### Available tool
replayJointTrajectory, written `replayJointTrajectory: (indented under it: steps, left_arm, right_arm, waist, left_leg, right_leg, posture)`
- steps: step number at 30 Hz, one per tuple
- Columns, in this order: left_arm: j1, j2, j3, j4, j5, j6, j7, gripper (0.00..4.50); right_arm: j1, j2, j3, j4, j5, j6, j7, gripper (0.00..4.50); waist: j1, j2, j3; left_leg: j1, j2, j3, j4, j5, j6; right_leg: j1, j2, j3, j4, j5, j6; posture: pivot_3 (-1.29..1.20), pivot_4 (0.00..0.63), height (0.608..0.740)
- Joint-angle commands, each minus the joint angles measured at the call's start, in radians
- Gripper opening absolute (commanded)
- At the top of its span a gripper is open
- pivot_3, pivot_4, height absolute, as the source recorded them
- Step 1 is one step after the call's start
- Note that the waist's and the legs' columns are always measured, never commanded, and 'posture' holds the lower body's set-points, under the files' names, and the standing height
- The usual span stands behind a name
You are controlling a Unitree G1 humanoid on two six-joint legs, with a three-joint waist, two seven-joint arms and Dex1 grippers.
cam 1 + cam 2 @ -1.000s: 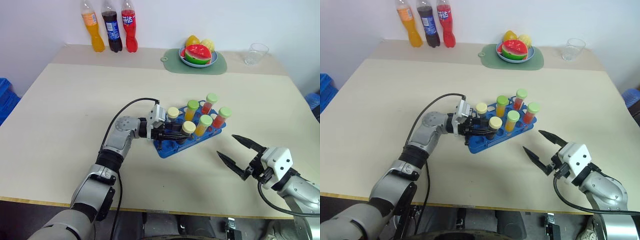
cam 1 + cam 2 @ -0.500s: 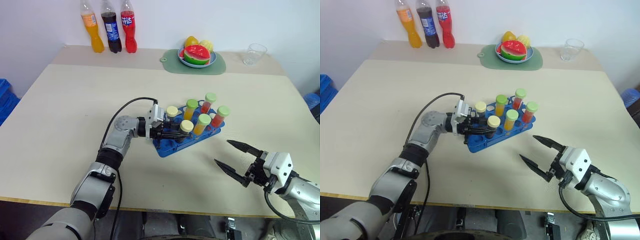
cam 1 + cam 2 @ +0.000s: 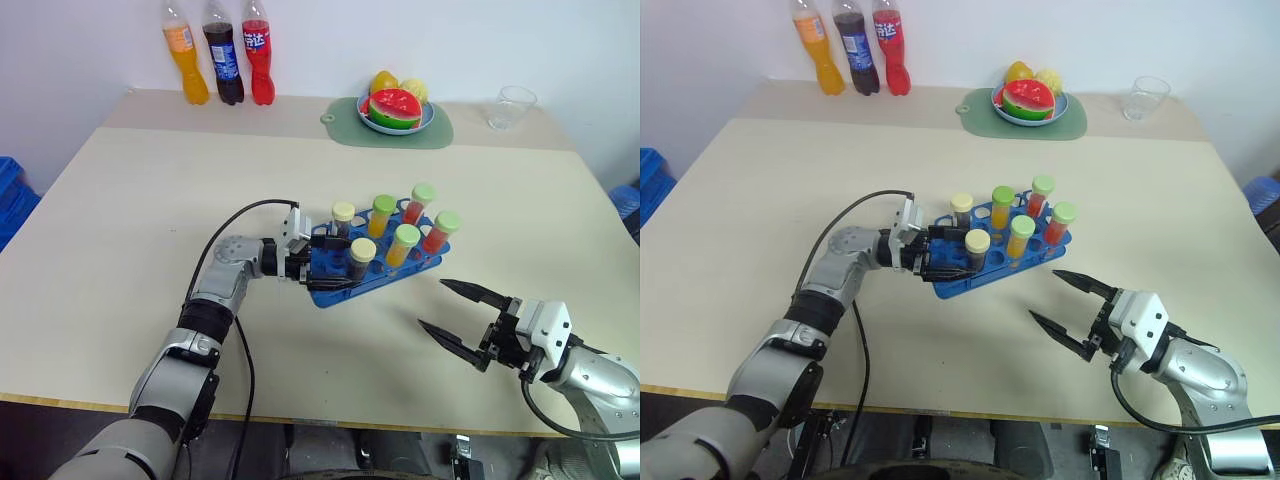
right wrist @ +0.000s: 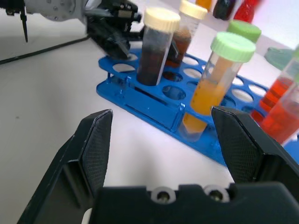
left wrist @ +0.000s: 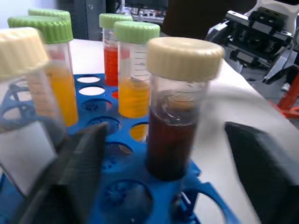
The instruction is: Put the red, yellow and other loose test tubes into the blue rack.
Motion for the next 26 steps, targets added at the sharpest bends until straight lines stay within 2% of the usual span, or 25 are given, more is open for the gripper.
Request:
replayJointTrajectory:
  steps: [1,3,8,16,26]
  left_arm:
    - [0.029,0.025,0.041,-0.125,-0.041,0.040,0.017,3.96]
    - [0.059,0.044,0.055,-0.185,-0.032,0.004,0.035,3.96]
    - [0.157,0.115,0.114,-0.364,-0.139,0.132,0.036,3.96]
    - [0.223,0.279,0.214,-0.337,-0.097,0.120,0.102,3.96]
    - [0.427,0.434,0.270,-0.550,-0.167,0.242,0.103,3.96]
  right_arm:
    - [-0.009,-0.009,-0.009,-0.009,0.015,-0.008,-0.006,3.71]
    - [-0.015,-0.008,-0.012,-0.008,0.015,0.003,-0.018,3.71]
    - [-0.008,0.001,-0.014,-0.004,-0.013,0.028,-0.074,3.71]
    - [0.018,0.038,-0.039,0.018,-0.029,0.052,-0.179,3.71]
    - [0.108,0.025,-0.082,-0.029,0.014,0.062,-0.169,3.71]
  waist:
    - [-0.001,0.000,0.000]
    - [-0.003,0.000,0.000]
    - [-0.004,0.001,0.000]
    - [-0.001,0.001,0.000]
    - [-0.002,0.001,0.001]
  left_leg:
    - [0.000,0.000,0.000,0.000,0.000,0.000]
    - [0.000,0.000,0.000,0.000,0.000,0.000]
    - [0.000,0.001,-0.001,-0.001,0.000,0.000]
    - [0.000,0.000,0.000,-0.001,0.000,0.000]
    - [0.000,0.002,0.000,-0.001,0.000,0.000]
  right_leg:
    - [0.000,0.000,0.000,0.000,0.000,0.000]
    - [-0.001,0.000,0.000,0.000,0.000,0.000]
    - [-0.001,0.000,0.000,0.001,0.000,0.000]
    - [-0.001,-0.001,0.000,0.001,0.000,0.000]
    - [-0.002,-0.003,0.000,0.001,0.000,0.000]
  posture:
    - [0.00,0.150,0.740]
    - [0.00,0.150,0.740]
    - [0.00,0.150,0.740]
    - [0.00,0.150,0.740]
    - [0.00,0.150,0.740]
